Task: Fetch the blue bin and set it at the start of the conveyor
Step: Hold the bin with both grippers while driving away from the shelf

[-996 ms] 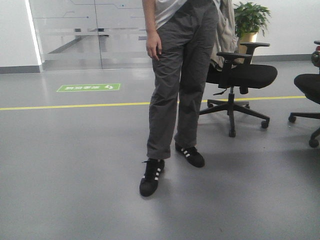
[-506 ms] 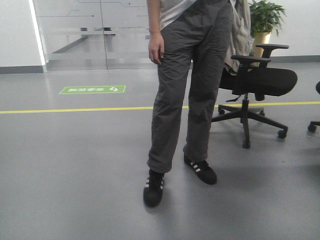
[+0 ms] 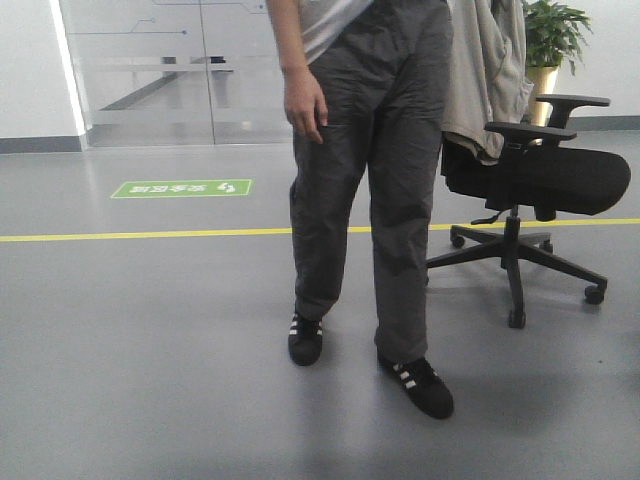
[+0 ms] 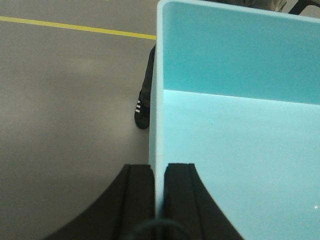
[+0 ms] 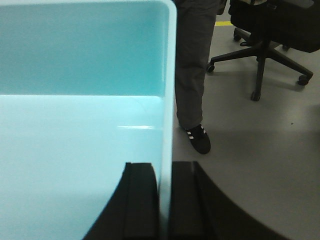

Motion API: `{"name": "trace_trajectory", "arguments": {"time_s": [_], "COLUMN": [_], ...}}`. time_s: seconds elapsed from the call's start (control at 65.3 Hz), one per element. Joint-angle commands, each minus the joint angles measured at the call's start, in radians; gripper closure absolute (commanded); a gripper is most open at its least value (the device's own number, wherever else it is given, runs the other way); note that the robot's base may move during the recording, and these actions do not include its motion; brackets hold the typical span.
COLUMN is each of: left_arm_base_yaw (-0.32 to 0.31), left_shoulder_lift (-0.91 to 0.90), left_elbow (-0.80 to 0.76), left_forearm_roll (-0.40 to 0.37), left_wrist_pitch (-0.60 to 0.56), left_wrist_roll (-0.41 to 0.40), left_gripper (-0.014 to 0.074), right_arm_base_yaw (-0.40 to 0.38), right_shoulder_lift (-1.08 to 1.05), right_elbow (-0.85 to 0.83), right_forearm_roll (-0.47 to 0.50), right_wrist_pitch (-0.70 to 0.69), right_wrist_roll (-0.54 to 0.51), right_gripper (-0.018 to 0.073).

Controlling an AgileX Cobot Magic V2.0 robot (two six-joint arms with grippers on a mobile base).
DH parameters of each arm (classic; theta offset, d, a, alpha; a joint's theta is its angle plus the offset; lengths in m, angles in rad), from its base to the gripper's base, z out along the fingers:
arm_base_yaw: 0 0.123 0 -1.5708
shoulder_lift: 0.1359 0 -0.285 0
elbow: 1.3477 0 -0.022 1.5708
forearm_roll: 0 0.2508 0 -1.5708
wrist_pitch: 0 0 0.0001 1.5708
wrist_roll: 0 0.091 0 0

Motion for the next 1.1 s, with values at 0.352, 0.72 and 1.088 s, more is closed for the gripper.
{"name": "trace_trajectory", "arguments": {"time_s": [0.352, 0.72, 1.088], "left_arm_base_yaw": [-0.007, -0.007, -0.007], "left_shoulder_lift": [-0.012, -0.012, -0.012], "left_elbow": [-0.007, -0.007, -0.007], "left_forearm_roll": [0.029, 0.029, 0.032], "left_wrist_pitch": [-0.036, -0.036, -0.036], "left_wrist_roll": [-0.007, -0.007, -0.007], "left_gripper": [0.0708, 0.0708, 0.0708], "right_arm_base_yaw": [0.0, 0.0, 0.0], "right_shoulder_lift": [-0.015, -0.015, -0.015], "right_elbow": [-0.004, -0.004, -0.004], "right_forearm_roll": [-0.024, -0.024, -0.024], "right_wrist_pitch": [-0.031, -0.031, -0.031], "right_wrist_roll": [-0.004, -0.004, -0.004], "right_gripper": [0.0712, 0.0712, 0.0712]}}
